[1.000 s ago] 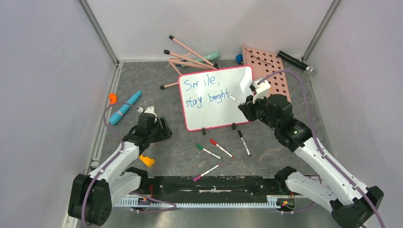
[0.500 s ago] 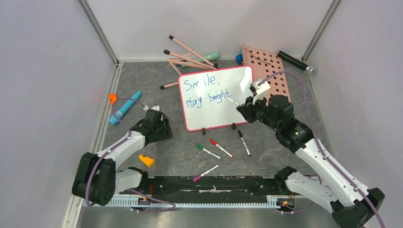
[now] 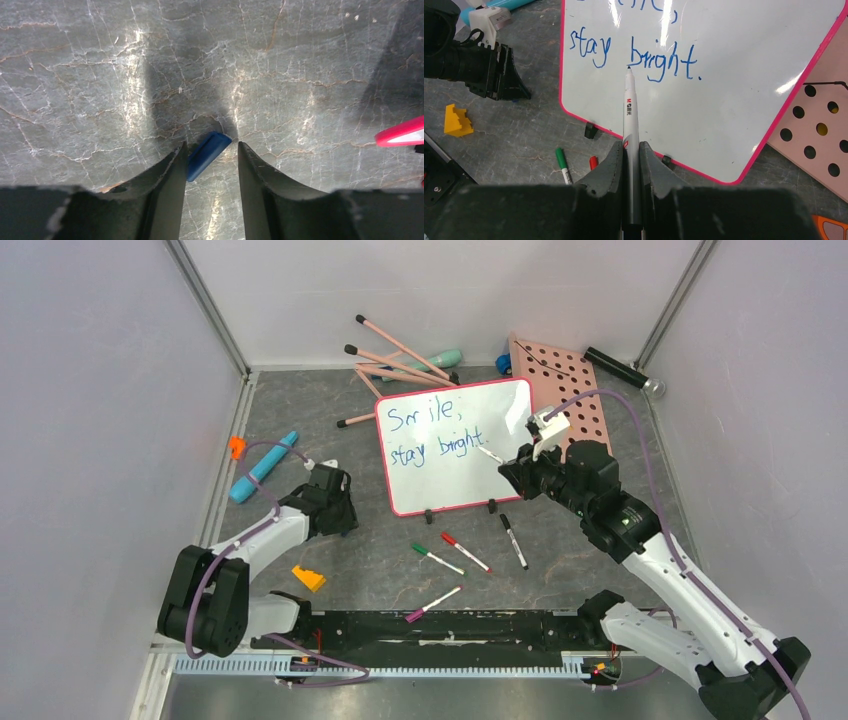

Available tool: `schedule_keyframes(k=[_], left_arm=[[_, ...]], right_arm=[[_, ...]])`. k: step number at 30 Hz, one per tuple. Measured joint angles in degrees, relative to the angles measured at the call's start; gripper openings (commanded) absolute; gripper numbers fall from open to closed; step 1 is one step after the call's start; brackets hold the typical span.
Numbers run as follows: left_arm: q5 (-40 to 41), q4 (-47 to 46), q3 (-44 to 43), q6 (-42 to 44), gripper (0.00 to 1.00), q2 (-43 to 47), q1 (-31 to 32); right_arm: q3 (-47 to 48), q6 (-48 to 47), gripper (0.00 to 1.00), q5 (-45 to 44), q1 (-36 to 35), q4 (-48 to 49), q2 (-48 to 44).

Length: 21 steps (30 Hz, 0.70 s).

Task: Write a sentence on the whiteboard
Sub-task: Pick up the pen cap from the center of the board.

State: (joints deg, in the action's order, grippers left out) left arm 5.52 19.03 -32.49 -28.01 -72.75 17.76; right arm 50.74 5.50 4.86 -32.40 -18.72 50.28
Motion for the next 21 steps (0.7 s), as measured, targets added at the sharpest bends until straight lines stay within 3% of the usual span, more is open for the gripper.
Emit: schedule_keyframes(k=[8,10,12,14,18,21], left_arm=[[-0.1,4.9,-2.3,0.1,0.25,-0.7,0.0],[-0.1,5.2,-2.4,0.2,0.26,-0.9,0.0],[-0.1,5.2,-2.5,0.2,0.4,-1.2,0.0],[-0.1,5.1,-2.7,0.4,0.46,-1.8,0.0],[-0.5,4.7,-3.9,0.4,0.48,-3.8,0.0],[-0.6,4.7,-5.1,0.4,0.42,-5.2,0.0]], right_arm=[[0.0,0.0,0.0,-0.2,0.0,0.0,-0.3],[0.0,0.1,0.0,-0.2,0.0,-0.1,-0.3],[0.0,0.1,0.0,-0.2,0.0,-0.1,-0.3],[0.0,0.1,0.0,-0.2,0.0,-0.1,-0.3],[0.0,0.1,0.0,-0.2,0.0,-0.3,-0.5],[0.0,0.1,0.0,-0.4,0.0,-0.3,-0.8]])
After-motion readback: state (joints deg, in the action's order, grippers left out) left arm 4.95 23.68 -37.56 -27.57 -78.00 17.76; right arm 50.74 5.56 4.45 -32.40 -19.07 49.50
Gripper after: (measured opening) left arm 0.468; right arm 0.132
